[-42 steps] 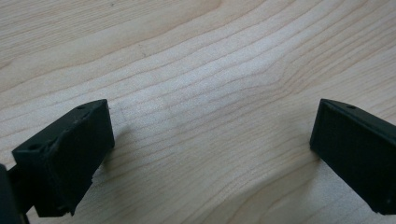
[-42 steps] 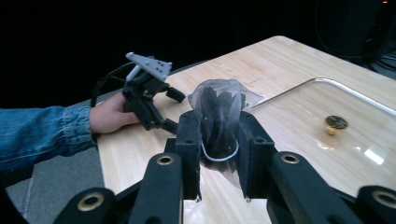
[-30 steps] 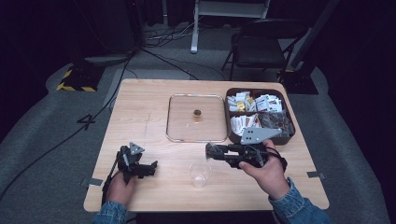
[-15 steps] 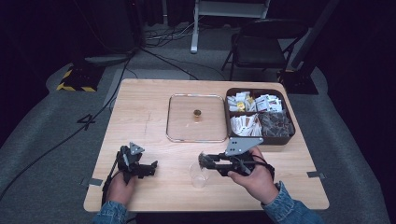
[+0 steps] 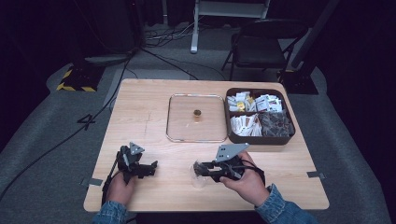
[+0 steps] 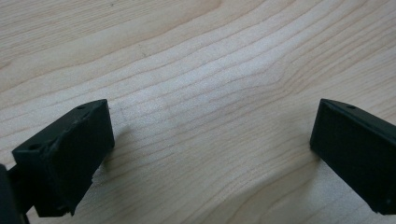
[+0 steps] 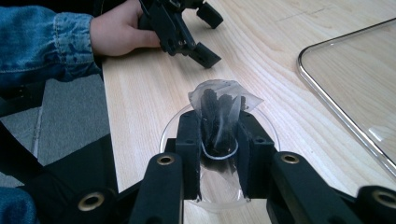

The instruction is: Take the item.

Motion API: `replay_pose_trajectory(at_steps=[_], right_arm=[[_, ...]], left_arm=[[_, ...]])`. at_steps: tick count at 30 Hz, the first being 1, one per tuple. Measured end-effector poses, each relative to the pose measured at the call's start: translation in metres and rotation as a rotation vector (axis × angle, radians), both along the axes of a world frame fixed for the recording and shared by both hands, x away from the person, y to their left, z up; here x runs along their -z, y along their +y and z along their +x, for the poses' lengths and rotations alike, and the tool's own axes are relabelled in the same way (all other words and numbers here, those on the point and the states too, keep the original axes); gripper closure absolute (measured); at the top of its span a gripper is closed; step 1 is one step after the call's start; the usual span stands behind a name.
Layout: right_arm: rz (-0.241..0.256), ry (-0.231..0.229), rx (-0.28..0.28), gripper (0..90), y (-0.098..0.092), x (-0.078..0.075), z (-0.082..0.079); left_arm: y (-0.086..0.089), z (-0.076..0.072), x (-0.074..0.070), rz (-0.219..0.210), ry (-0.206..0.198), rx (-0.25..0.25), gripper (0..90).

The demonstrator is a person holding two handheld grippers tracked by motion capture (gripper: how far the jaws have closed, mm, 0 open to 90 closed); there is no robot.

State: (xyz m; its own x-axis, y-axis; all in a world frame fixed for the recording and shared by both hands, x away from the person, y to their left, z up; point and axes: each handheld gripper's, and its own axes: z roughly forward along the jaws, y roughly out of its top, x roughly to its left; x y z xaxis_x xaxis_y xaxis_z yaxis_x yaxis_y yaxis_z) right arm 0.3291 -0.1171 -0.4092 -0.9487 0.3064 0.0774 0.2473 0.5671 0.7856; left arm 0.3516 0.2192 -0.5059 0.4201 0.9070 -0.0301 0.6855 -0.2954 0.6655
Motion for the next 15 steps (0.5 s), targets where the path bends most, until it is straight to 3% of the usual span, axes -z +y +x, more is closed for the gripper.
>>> replay_pose_trajectory(at_steps=[4, 7, 15], right_arm=[[-0.021, -0.006, -0.007, 72.8, 0.0019, 0.0033, -0.0002], [-0.005, 0.008, -0.008, 61.7, 0.0027, 0.0036, -0.0016], [0.053, -0.025, 0.023, 41.6, -0.0011, -0.0012, -0.0009]], left_arm=[[0.0000, 0.0000, 0.0000, 0.000, 0.000, 0.000, 0.0], [0.0000, 0.0000, 0.0000, 0.000, 0.000, 0.000, 0.0], [0.0001, 0.0001, -0.0001, 0.001, 0.000, 0.000, 0.0]])
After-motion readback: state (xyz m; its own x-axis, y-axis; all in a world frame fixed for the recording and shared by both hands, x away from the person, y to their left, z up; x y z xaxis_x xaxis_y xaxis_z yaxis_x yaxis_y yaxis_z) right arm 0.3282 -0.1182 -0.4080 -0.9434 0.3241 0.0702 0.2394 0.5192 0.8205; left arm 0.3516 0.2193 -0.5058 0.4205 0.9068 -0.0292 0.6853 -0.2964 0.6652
